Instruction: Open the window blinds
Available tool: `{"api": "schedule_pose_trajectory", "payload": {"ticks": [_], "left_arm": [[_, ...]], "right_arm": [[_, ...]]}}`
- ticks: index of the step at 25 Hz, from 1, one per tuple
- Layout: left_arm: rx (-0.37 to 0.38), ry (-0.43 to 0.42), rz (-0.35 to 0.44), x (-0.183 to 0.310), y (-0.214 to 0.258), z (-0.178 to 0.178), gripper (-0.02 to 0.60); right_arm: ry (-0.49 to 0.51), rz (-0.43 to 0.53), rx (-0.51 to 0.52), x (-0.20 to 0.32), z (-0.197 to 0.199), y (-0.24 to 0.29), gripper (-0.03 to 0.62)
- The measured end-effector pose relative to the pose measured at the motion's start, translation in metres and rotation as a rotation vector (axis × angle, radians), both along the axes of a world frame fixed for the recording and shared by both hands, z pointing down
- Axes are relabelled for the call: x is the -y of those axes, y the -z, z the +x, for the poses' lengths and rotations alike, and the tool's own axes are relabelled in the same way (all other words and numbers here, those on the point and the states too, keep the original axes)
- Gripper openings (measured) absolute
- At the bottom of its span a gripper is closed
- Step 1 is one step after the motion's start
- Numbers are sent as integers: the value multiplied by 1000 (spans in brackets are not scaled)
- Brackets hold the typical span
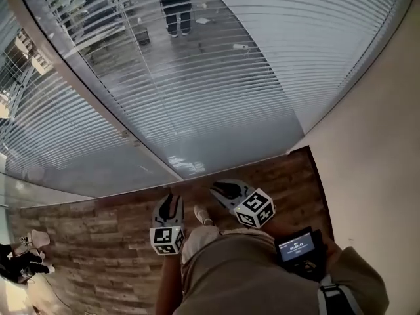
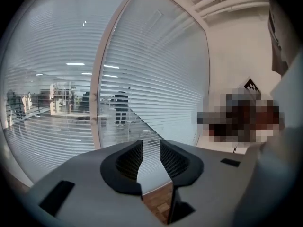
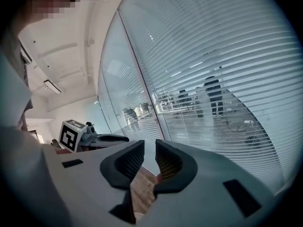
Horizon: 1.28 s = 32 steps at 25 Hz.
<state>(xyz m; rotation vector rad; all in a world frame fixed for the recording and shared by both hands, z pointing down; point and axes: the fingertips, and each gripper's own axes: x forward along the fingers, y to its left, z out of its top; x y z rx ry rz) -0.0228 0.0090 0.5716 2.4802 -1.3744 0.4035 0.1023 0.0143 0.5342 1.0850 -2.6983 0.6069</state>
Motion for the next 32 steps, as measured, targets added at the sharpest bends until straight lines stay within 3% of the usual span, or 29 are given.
{"api": "schedule_pose_trajectory", "payload": {"ticks": [4,6,11,17,26,32], "left_arm": [[12,-7,7,-90,-61,35,109],[7,-11,3,-117,-61,48,109],[-28,-1,-17,-128,9,43,110],[-34,21,-34,-168,-1,48,110],[-29,36,-64,-188,-10,33,110],[-41,8,-64,-201,-8,31,112]], "right_arm": [[-4,12,31,-85,30,-65,81],[0,19,39,-111,39,-63,81],[15,9,6,-118,26,4,81],[27,2,10,-151,27,-8,81],[55,16,48,-166,12,-4,81],[41,92,115,-179,5,18,81]]}}
